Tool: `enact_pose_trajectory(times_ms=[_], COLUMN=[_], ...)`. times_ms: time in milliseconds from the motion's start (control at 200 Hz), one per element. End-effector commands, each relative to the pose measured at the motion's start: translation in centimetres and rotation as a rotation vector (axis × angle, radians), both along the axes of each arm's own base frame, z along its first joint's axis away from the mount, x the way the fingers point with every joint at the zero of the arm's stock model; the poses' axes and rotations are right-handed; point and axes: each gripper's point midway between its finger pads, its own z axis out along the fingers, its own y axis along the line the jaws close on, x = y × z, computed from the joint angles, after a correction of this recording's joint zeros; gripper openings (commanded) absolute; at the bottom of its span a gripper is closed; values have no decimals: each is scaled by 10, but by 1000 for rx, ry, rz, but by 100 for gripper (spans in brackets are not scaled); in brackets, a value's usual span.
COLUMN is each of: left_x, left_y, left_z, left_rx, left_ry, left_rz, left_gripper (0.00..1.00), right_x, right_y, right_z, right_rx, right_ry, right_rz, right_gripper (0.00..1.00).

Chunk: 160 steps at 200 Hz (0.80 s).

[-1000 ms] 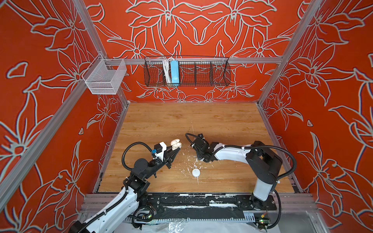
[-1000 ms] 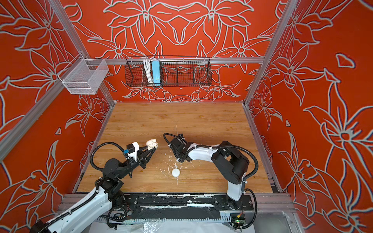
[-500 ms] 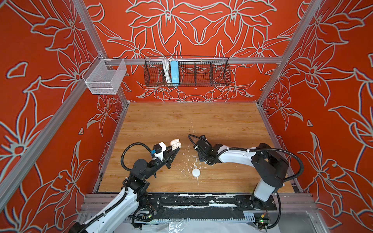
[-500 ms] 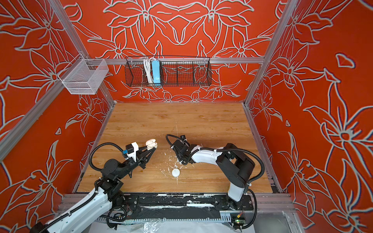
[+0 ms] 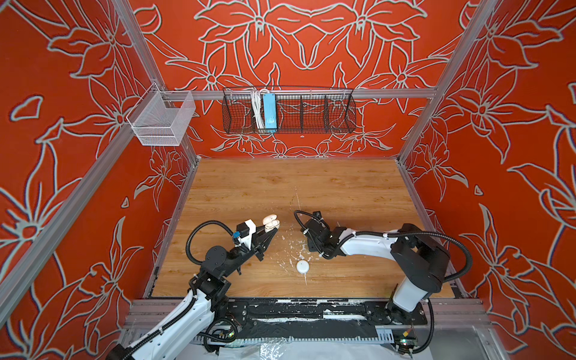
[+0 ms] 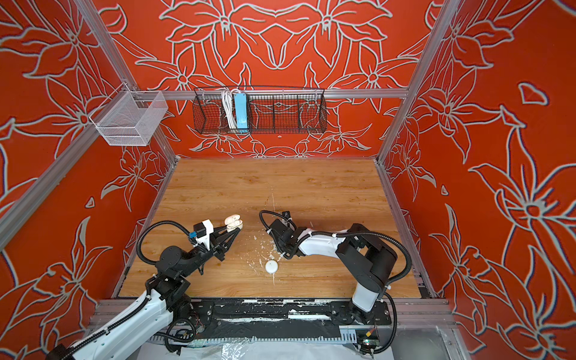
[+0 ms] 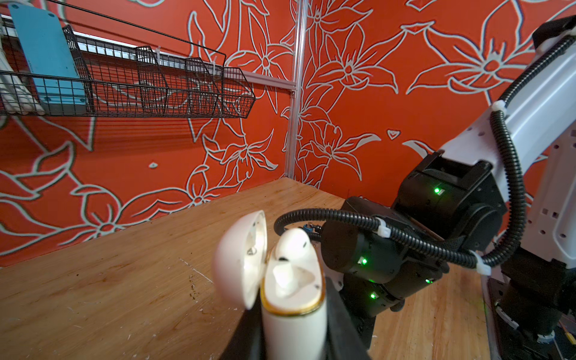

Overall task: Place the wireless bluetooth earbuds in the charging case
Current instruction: 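Lower the right gripper and close it on a white earbud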

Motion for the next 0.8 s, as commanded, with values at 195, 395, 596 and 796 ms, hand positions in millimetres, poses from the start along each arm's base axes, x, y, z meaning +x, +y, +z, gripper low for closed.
enact_pose_trajectory(times_ms=[195, 395, 596, 796], left_x=[-3, -3, -4, -5], left_y=[1, 1, 1, 2], left_z=[5, 4, 7, 8], left_rx=[-15, -14, -19, -22], left_ry=[-22, -21, -31, -33], left_rz=[2, 1, -2, -1], left_gripper=[0, 0, 0, 0], right_x=[-17, -11, -3, 0], right_y=[-25, -11, 3, 3], right_z=[-2, -4, -15, -17], right_rx=[-39, -13, 61, 40], right_ry=[5, 10, 45, 52], right_rz=[-31, -10, -14, -28], right_gripper=[48, 48, 51, 46])
